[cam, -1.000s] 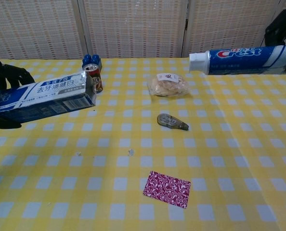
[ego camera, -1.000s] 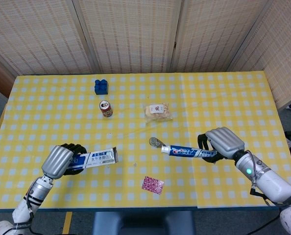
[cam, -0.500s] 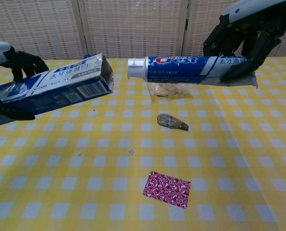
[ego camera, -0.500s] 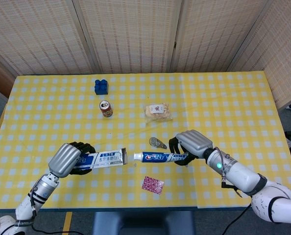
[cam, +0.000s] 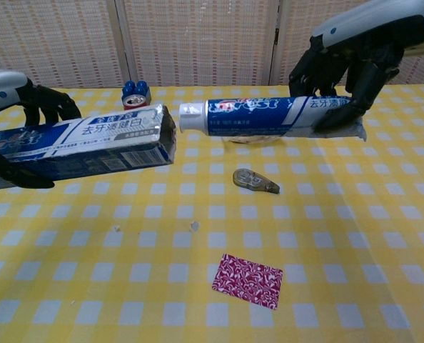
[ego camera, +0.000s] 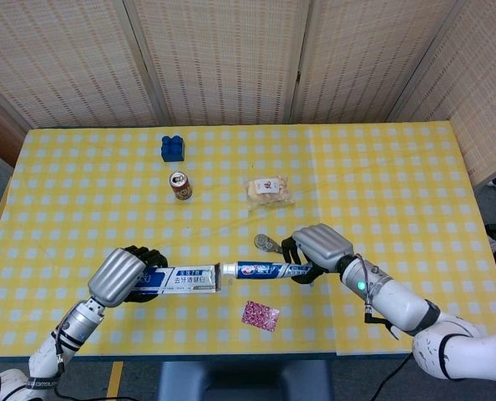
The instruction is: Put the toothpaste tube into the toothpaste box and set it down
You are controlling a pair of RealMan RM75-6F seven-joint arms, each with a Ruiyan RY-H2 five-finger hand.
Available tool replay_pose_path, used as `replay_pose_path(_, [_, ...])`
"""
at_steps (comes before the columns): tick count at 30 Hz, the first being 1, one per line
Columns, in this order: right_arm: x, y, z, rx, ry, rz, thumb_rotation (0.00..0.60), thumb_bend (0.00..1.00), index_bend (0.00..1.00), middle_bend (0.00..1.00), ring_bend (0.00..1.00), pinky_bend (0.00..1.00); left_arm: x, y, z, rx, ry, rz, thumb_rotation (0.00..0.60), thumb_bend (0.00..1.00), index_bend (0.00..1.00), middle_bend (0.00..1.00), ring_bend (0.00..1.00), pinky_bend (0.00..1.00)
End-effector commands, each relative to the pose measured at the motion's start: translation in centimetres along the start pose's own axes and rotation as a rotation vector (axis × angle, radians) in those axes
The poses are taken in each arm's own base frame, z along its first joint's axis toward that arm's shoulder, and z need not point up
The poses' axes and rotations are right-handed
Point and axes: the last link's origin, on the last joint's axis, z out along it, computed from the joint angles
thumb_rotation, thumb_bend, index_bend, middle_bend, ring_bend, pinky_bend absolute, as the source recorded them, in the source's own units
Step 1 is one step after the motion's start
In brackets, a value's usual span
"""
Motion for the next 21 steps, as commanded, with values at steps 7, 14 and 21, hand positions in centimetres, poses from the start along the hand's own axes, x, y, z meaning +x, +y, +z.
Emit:
replay_pose_path(7, [-0.2,-1.2,1.1,-0.012,0.023,-0.038,0.6,0.49,0.71,0.71,0.71,0.96,-0.4,1.3,0.4,-0.02,-0.009,0.026,0.6,0.33,0.56,0.64,0.49,0.58])
replay_pose_path(14, [-0.9,-2.1,0.7,-0.01,0.013,-0.05,0.6,0.49,0.71,0.71,0.71,0.96,-0.1,0.8,1.0,0.006,-0.007,0.007,0.6,0.33,0.56,0.64,0.5,0.58])
replay_pose_path(21, [-0.8,-1.9,0.9,-0.017,0.01,-0.049,0.6,0.49,0.71,0.71,0.71,0.96,0.0,0.5,0.8,0.001,-0.003,-0.003,0.6,0.33,0.57,0.65,0.5,0.58])
